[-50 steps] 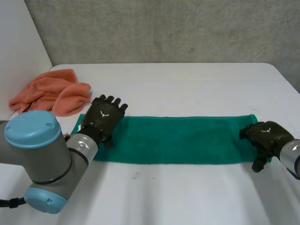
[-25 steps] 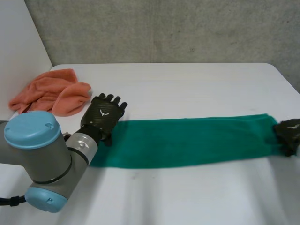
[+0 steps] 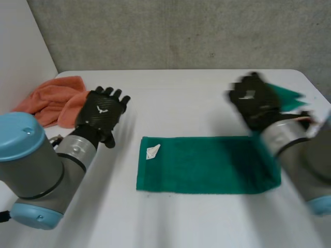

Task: Fold the laundry.

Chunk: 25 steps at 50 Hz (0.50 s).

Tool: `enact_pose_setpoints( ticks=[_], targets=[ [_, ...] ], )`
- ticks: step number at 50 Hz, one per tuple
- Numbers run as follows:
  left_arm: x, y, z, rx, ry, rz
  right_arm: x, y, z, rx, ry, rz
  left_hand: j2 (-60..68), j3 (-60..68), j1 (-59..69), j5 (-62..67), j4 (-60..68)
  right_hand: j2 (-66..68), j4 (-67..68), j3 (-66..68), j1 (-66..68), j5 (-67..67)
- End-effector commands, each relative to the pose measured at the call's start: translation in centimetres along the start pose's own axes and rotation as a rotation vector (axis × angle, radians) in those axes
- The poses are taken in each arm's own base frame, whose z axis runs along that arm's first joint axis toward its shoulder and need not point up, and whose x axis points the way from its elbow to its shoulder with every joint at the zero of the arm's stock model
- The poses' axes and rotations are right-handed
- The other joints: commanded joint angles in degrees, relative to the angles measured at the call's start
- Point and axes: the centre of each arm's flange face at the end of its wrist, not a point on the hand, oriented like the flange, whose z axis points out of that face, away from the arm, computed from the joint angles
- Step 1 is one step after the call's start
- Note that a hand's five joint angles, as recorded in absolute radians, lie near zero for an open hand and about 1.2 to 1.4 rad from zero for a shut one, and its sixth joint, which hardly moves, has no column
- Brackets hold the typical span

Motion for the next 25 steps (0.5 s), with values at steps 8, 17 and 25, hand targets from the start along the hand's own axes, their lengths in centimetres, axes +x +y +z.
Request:
enact_pose_setpoints(
  ticks=[8,17,25],
  targets=[
    [-0.6,0.8,-1.4,-0.034,-0.010,-0.087,-15.7,-7.4,-4.7,0.320,-0.507,0.034,-1.56,-1.93,-1.06,-2.71,-1.61,4.63,3.48,3.73,15.57,4.89],
    [1.4,-1.7,-1.4,0.050,0.049,-0.083,-8.3,-5.4,-2.7,0.127,-0.321,0.323,-1.56,-1.93,-1.06,-2.71,-1.61,-57.11,-58.25,-58.00,-46.16,-56.84],
    [6.5,-3.3,-1.6,0.093,0.197,-0.127,-4.8,1.0,-3.7,-0.223,-0.261,0.746,-1.56,-1.93,-1.06,-2.71,-1.61,-57.11,-58.25,-58.00,-46.16,-56.84]
  ],
)
